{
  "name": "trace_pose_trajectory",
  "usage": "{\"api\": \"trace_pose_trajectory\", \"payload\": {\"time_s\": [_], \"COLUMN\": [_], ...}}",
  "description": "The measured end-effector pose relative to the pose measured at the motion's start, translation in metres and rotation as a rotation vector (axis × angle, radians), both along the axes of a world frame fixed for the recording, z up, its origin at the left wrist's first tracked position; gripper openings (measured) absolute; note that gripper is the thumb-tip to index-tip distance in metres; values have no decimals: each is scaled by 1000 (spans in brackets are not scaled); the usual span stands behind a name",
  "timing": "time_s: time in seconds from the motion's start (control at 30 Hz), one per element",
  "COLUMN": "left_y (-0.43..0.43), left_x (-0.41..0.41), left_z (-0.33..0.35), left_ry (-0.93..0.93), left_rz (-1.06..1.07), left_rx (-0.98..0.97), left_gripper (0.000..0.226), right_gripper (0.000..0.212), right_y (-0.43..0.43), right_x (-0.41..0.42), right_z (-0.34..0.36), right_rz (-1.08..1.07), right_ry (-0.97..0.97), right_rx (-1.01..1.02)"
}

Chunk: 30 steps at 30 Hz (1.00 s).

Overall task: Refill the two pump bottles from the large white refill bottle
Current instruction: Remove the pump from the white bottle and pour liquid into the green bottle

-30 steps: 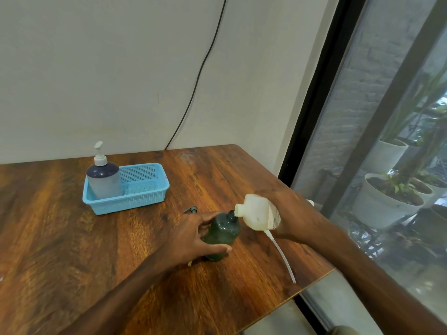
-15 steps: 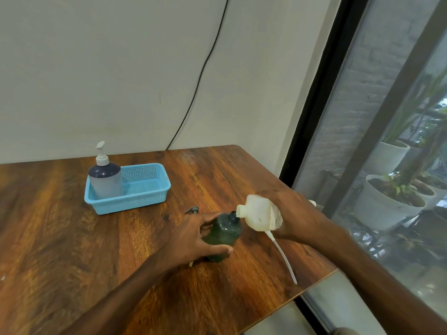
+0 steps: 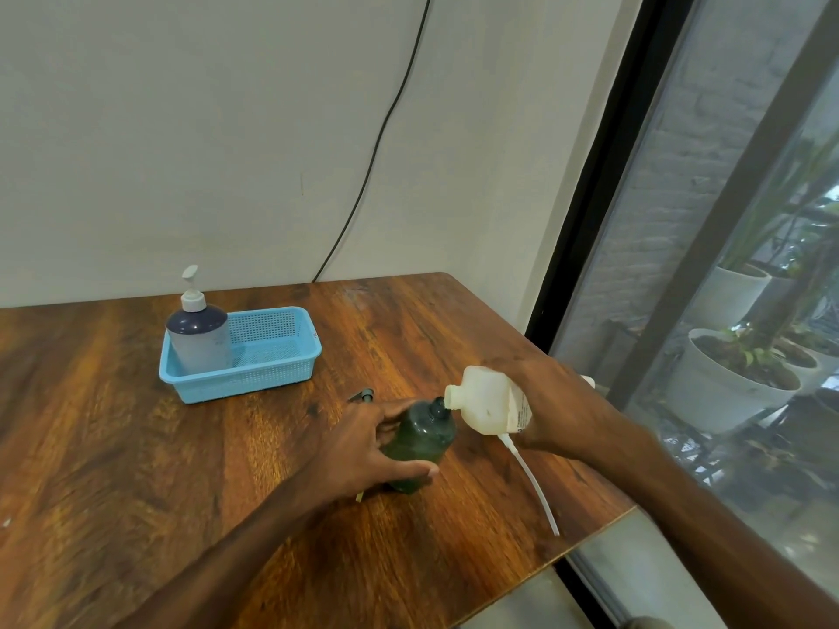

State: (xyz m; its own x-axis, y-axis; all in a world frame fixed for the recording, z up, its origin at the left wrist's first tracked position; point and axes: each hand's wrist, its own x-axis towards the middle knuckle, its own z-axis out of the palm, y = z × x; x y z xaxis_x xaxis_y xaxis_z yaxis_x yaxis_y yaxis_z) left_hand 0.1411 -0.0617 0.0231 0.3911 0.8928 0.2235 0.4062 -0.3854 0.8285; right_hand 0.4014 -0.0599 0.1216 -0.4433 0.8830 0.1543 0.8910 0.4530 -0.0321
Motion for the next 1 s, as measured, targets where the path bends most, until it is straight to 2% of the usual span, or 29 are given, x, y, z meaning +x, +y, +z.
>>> {"api": "trace_pose_trajectory", "payload": {"time_s": [0.67,1.0], "left_y": [4,4], "left_x": [0,0], "left_z": [-3,-2], "left_ry": [0,7], "left_rz": [-6,-20], "left_rx": [3,-12], "left_gripper": [82,75], "right_gripper": [78,76], "right_y": [1,1], "right_x": [-2,-3], "right_z": [2,4], "right_rz": [-12,-7], "right_ry": [-35,-43], "right_rx": [3,11]}}
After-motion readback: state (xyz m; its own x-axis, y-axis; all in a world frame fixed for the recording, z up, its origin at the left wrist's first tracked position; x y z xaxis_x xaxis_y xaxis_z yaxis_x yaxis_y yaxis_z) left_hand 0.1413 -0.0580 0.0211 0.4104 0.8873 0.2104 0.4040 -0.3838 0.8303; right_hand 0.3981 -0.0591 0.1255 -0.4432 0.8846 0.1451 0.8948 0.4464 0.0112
